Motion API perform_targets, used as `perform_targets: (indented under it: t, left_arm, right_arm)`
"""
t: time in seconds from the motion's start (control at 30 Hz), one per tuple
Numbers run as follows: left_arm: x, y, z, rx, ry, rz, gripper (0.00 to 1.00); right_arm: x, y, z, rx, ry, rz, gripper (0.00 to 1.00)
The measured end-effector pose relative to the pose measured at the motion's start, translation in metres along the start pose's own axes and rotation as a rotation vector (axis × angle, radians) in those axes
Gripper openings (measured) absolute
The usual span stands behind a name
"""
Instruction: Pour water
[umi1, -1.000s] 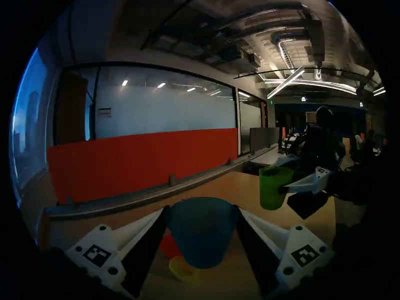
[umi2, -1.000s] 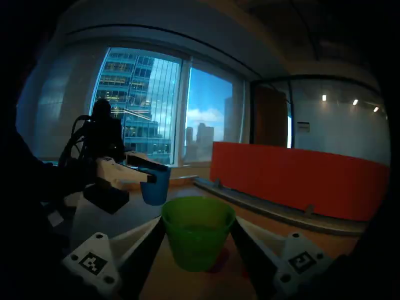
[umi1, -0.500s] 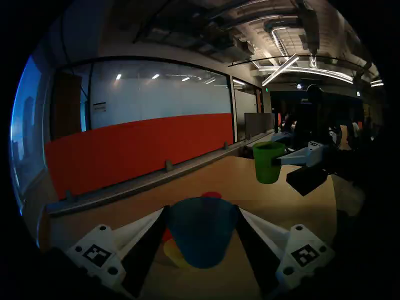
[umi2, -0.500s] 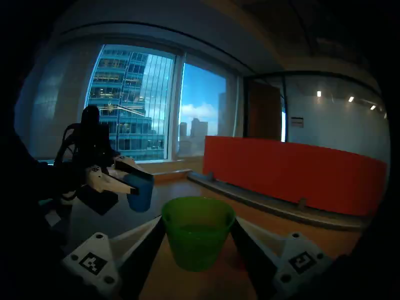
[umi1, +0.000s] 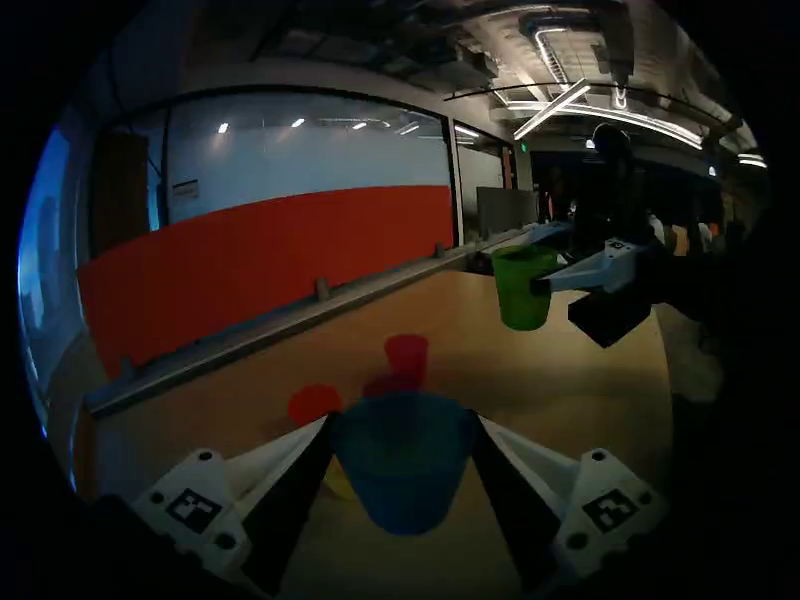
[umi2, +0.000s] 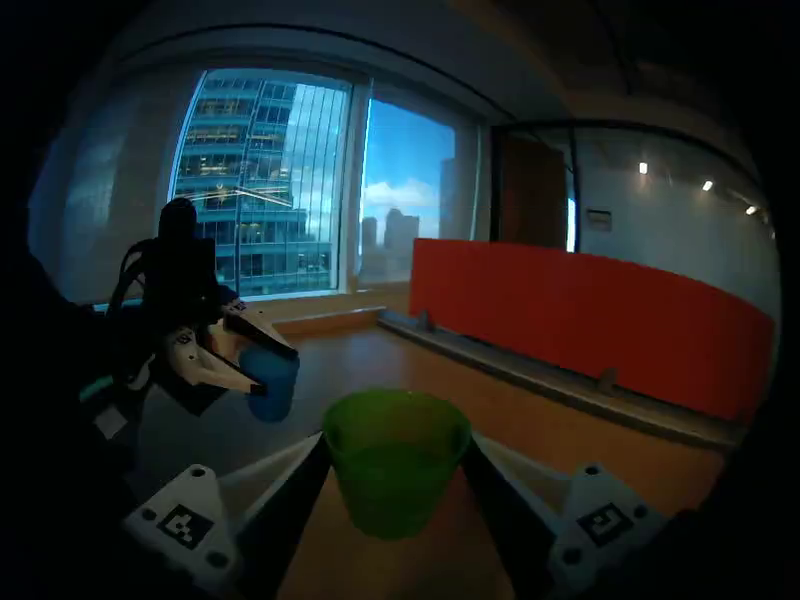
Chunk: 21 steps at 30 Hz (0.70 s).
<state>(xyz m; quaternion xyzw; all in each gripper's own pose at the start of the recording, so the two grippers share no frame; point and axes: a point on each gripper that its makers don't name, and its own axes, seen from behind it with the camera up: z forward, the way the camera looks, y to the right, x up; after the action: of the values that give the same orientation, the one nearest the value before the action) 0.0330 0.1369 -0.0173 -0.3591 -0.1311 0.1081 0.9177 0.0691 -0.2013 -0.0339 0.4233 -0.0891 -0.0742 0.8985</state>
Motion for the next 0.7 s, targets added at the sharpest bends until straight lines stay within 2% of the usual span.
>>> perform_targets:
  t: [0.27,0.7]
  left_arm:
    - [-0.026,0.013,0.008,-0.029,-0.066,0.017,0.9]
    - [-0.071,0.021,0.017,-0.059,-0.174,0.028,0.91]
  right_arm:
    - [-0.023,0.004,-0.004,0.008,-0.064,0.008,0.9]
    - [-0.065,0.011,-0.007,0.016,-0.186,0.008,0.9]
